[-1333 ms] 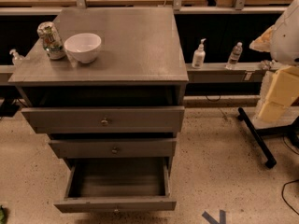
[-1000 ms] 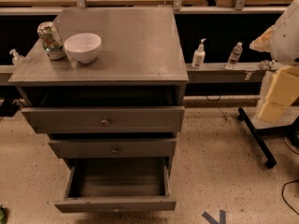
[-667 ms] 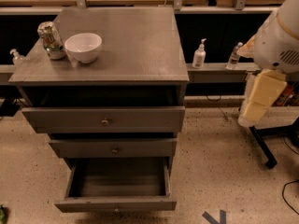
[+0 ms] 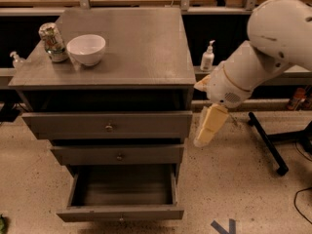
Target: Close bottom drawer
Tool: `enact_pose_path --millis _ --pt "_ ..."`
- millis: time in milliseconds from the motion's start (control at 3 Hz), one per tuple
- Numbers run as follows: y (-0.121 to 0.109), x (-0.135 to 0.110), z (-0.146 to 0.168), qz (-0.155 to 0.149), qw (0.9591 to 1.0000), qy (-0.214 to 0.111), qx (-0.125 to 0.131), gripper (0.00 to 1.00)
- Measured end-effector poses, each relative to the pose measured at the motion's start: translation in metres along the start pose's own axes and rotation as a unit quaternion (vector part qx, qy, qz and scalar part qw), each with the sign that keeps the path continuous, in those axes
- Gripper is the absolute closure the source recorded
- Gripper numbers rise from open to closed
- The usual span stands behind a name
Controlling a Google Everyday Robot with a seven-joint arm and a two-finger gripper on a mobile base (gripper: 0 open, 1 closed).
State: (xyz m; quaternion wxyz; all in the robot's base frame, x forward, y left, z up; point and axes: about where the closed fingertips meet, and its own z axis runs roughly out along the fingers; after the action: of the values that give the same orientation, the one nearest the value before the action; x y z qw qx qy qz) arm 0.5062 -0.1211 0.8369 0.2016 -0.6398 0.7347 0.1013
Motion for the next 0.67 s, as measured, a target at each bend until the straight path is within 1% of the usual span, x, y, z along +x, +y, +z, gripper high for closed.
enact_pose_path --millis 333,667 --pt "-0.003 0.001 -0.011 0.003 0.9999 0.007 0.012 0.0" --pt "0.006 -0.005 0.018 -0.014 0.9996 -0.017 -0.018 0.0"
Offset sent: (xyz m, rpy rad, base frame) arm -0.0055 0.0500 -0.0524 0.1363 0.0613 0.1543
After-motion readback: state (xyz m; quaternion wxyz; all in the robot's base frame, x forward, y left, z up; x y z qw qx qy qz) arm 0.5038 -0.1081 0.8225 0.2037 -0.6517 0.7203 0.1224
